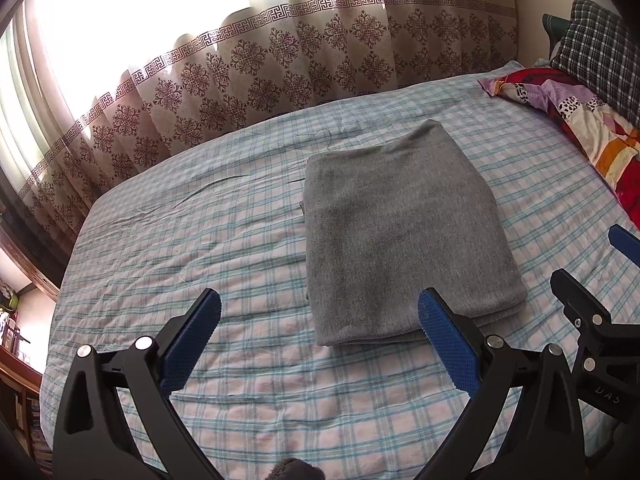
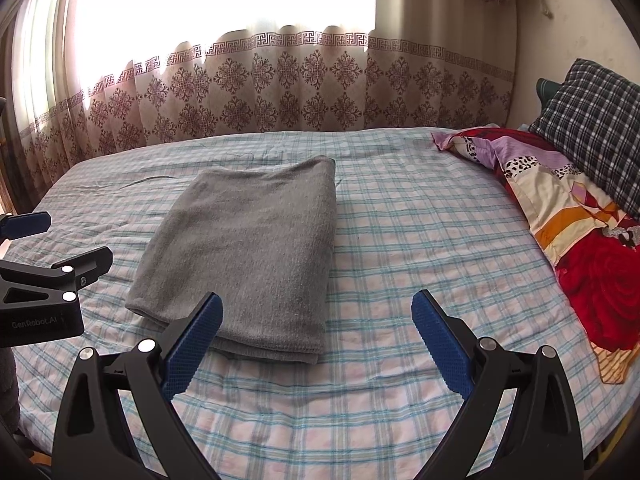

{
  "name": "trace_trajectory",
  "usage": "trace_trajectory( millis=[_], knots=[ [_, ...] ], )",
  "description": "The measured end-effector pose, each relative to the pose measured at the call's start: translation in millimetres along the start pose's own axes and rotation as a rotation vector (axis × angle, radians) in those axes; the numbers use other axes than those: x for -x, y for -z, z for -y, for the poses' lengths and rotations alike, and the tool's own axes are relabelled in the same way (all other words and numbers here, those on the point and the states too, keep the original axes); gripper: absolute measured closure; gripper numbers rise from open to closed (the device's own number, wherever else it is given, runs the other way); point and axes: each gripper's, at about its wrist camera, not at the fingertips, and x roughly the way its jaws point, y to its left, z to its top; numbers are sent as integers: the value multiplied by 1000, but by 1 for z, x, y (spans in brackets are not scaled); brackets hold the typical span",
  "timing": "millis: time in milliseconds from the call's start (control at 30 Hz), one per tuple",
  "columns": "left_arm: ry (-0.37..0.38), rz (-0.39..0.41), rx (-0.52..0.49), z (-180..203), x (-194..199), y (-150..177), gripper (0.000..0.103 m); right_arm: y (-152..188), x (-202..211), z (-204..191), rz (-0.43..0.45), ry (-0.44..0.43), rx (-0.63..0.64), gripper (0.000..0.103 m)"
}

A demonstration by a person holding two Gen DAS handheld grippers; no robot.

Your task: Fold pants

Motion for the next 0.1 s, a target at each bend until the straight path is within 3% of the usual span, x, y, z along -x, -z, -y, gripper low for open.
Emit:
trace_trajectory(
  millis=[100],
  knots=[
    [2,-7,7,-2,-2,0,3,1,-1,0,-4,0,0,8]
  ],
)
